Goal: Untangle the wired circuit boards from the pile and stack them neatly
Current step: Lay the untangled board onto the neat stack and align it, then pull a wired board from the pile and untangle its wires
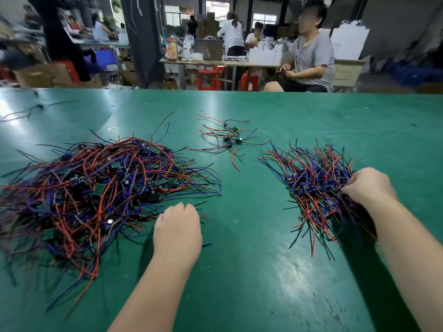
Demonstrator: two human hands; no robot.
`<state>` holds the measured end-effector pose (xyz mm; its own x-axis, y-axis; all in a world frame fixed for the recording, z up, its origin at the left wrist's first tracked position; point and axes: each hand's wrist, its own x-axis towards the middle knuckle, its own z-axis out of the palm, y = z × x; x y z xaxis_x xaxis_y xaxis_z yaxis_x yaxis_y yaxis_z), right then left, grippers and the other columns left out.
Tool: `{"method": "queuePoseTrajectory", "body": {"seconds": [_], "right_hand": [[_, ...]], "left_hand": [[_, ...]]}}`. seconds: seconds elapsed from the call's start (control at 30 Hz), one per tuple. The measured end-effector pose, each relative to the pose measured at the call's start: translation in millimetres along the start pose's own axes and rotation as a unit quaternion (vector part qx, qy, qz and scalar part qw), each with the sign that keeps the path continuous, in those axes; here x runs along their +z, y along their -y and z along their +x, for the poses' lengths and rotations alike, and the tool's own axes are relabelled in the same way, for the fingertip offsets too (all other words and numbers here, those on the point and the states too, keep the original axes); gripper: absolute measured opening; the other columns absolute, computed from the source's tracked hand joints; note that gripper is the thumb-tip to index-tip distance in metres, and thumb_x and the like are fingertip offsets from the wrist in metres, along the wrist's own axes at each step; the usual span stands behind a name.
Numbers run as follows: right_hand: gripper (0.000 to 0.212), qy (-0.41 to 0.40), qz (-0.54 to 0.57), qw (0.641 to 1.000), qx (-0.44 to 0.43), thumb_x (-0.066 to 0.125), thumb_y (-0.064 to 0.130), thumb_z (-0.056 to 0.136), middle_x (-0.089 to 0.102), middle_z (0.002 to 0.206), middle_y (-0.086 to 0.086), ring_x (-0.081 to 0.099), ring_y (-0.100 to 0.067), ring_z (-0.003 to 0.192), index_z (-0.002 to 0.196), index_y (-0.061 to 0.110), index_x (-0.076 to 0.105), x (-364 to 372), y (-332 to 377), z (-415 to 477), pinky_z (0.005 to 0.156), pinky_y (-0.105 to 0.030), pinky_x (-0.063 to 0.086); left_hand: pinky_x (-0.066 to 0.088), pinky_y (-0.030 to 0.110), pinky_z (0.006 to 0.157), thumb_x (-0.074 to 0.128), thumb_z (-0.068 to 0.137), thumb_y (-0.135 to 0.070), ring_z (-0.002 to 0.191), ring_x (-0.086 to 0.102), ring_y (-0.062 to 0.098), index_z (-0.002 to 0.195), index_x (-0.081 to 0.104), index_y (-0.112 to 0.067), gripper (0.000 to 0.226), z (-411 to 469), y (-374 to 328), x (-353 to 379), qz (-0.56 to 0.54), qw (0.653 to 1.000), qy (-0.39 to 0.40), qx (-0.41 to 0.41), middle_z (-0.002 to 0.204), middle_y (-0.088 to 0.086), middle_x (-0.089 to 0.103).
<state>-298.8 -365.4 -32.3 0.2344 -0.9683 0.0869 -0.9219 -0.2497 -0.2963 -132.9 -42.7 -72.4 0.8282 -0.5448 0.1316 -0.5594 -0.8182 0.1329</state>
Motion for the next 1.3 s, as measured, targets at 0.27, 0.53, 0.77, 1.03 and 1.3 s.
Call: {"method": "queuePoseTrajectory", "body": {"seconds": [0.27,0.53,0.77,1.03,1.3], "right_hand": [[0.015,-0.006,0.188,0.942,-0.278,0.062,0.017,0.082,0.072,0.093,-0.001,0.061,-0.017,0.080,0.091,0.018,0.075,0,94,-97,0.076,-0.022,0.043],[0.029,0.293,0.379,0.798,-0.366,0.070,-0.005,0.075,0.065,0.086,-0.002,0.049,-0.011,0.062,0.098,0.014,0.070,46,121,-185,0.062,-0.019,0.041],[0.021,0.305,0.557,0.695,-0.336,0.059,0.006,0.079,0.063,0.082,-0.027,0.062,-0.032,0.075,0.085,-0.015,0.060,41,115,-187,0.066,-0.035,0.051],[0.026,0.322,0.727,0.595,-0.115,0.060,0.018,0.073,0.067,0.062,-0.005,0.057,-0.007,0.044,0.097,0.008,0.062,22,107,-159,0.044,-0.014,0.044],[0.028,0.367,0.725,0.576,-0.087,0.067,0.008,0.066,0.072,0.073,-0.006,0.069,-0.010,0.061,0.093,0.007,0.064,19,106,-163,0.046,-0.013,0.047]], "left_hand": [[0.036,0.032,0.083,0.048,0.092,-0.010,0.104,0.051,0.023,0.111,0.058,-0.024,0.025,2,2,-4,0.005,1.000,-0.017,0.012,0.109,-0.001,0.058],[0.050,0.035,0.073,0.048,0.077,0.003,0.083,0.058,0.025,0.098,0.068,-0.006,0.029,-15,-15,-19,-0.315,0.871,-0.317,0.204,0.092,0.007,0.057],[0.048,0.029,0.085,0.055,0.087,0.003,0.096,0.057,0.014,0.111,0.063,-0.007,0.027,-30,-35,-19,-0.419,0.803,-0.280,0.318,0.105,0.000,0.060],[0.055,0.032,0.073,0.045,0.087,-0.057,0.068,0.069,0.013,0.087,0.070,-0.024,0.041,-12,-20,-20,-0.594,0.804,-0.022,0.018,0.071,-0.006,0.072],[0.055,0.026,0.051,0.078,0.078,-0.021,0.048,0.064,0.012,0.089,0.071,-0.030,0.016,-20,-27,-11,-0.582,0.809,-0.046,0.071,0.070,-0.009,0.069]]}}
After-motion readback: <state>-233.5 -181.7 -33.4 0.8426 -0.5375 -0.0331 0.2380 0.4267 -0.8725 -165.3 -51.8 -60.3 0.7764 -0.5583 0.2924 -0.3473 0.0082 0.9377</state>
